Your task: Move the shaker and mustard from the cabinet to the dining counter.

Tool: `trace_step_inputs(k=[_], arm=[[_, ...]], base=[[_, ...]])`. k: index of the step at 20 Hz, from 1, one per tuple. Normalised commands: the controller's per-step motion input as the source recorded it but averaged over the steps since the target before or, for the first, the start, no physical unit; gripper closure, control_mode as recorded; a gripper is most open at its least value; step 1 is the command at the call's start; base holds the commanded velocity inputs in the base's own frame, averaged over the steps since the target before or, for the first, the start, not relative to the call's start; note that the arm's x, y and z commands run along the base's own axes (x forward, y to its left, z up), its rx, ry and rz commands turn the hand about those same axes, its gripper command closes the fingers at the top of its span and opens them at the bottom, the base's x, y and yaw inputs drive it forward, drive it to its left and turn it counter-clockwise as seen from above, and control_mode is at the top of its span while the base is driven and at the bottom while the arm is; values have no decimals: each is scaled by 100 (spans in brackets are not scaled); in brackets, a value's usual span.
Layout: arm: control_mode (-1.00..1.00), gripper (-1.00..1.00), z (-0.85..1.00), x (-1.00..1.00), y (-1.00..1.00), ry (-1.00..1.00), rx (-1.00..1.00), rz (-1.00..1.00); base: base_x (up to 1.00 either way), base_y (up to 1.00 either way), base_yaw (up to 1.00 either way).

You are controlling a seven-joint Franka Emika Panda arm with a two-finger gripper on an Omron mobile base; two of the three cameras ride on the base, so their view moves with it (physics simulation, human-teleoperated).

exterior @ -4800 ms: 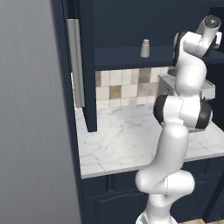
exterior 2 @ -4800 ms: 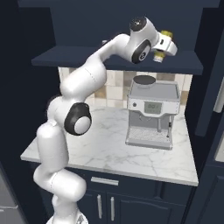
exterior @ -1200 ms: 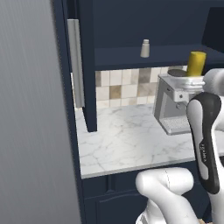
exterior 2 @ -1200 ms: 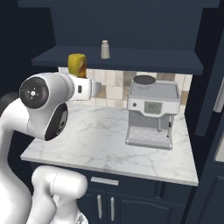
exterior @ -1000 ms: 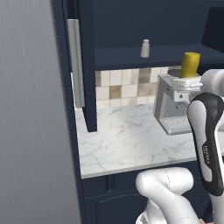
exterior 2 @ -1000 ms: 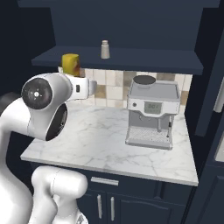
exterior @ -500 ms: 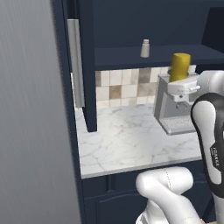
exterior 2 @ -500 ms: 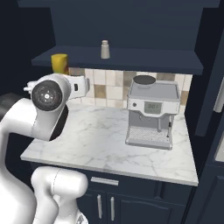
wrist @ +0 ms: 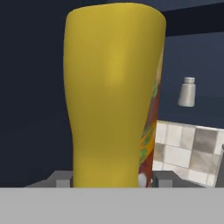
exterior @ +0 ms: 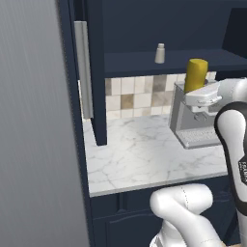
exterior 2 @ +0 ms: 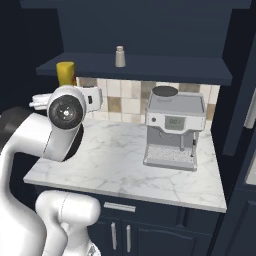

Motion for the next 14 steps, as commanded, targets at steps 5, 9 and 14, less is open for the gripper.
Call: trace_step_inputs(k=[5, 9, 14], arm=[[-100, 100, 0, 0, 0, 1, 0, 0], [100, 100, -1, 0, 0, 2, 0, 0], [100, 100, 0, 0, 0, 0, 0, 0]], base=[[0, 0, 0], [0, 0, 0], [-55, 0, 0]])
